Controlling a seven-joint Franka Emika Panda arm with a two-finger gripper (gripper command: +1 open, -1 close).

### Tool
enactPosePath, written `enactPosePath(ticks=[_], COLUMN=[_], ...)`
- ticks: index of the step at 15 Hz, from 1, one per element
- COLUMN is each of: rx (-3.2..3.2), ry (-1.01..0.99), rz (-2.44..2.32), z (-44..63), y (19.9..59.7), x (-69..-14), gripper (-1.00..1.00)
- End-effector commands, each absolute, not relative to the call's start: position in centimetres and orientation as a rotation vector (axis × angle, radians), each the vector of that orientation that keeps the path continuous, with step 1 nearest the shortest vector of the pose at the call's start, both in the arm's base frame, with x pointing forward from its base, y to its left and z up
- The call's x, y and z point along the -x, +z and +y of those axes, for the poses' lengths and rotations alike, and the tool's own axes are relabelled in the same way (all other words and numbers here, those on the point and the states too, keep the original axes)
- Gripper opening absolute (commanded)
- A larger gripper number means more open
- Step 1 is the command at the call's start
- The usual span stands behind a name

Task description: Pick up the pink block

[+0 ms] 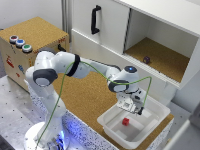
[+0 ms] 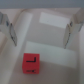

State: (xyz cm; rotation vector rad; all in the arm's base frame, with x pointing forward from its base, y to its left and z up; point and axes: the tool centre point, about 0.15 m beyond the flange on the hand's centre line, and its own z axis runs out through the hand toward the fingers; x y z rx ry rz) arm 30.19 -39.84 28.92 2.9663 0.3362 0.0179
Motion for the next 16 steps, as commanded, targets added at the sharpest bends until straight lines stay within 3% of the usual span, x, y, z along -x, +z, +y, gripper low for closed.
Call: enactPosePath(ticks=[1,12,15,16], rx=[-3.071,-3.083,-3.113,-3.114], ry=[0.094,0.009,0.031,0.035], rz=[0.46,0.427,0.391,0.387], z=[-39.6,-41.2,-40.5,-40.3], y=[25.0,20.4,21.1,21.2], x=[-28.3,-31.6,-32.0,-31.9], gripper=[1.0,1.0,1.0,-1.0])
